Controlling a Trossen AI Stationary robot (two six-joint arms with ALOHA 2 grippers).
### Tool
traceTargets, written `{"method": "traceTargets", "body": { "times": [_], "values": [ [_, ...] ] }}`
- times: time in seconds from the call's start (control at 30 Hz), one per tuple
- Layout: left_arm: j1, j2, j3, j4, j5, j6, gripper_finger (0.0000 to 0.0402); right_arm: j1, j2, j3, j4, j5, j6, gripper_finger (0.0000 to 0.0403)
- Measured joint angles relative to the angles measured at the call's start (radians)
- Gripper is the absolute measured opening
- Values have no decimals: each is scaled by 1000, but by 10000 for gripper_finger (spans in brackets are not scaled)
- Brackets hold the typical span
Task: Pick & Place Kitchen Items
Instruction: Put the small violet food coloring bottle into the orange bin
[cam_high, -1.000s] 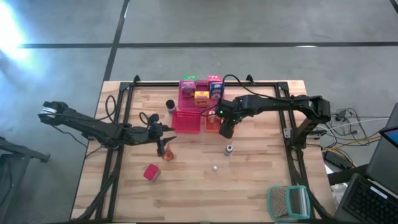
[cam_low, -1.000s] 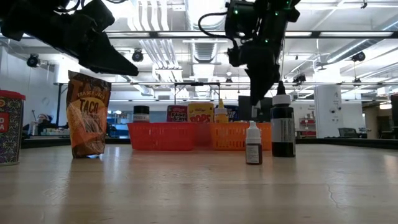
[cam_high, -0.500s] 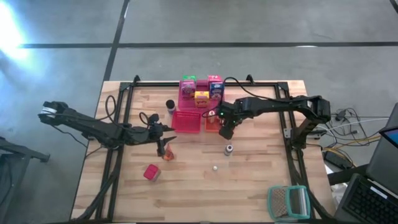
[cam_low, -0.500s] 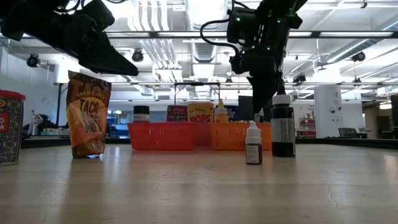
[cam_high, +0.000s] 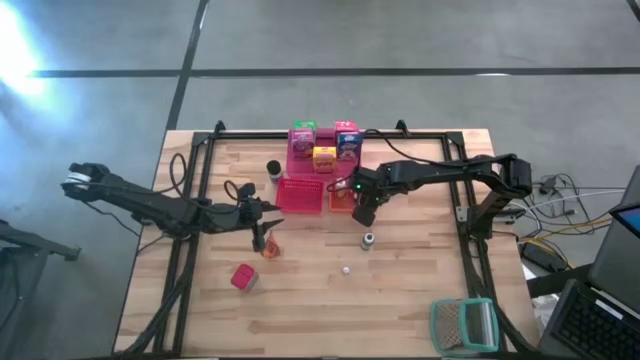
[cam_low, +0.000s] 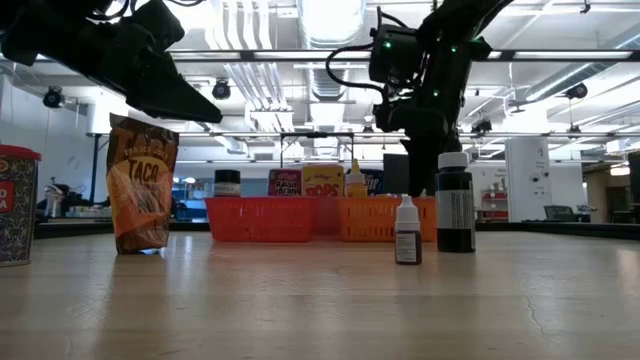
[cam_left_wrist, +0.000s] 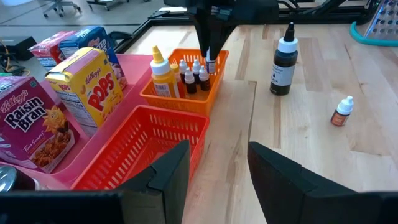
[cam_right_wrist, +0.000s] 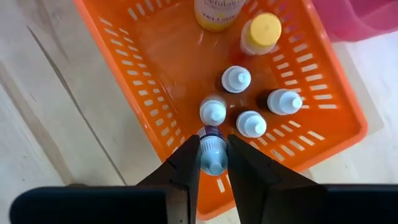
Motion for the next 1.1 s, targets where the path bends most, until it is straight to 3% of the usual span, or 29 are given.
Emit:
{"method": "traceTargets", "body": {
  "times": [0.4, 0.63, 0.93, 1.1],
  "values": [
    [0, 0, 0, 0, 0, 0, 168, -22, 0, -41, 58, -4, 0, 57],
    [0, 0, 0, 0, 0, 1, 168, -27, 0, -41, 59, -13, 0, 72],
    [0, 0, 0, 0, 0, 1, 168, -28, 0, -46, 75, -35, 8, 56],
    [0, 0, 0, 0, 0, 1, 168, -28, 0, -67, 75, -35, 25, 69]
  ]
}}
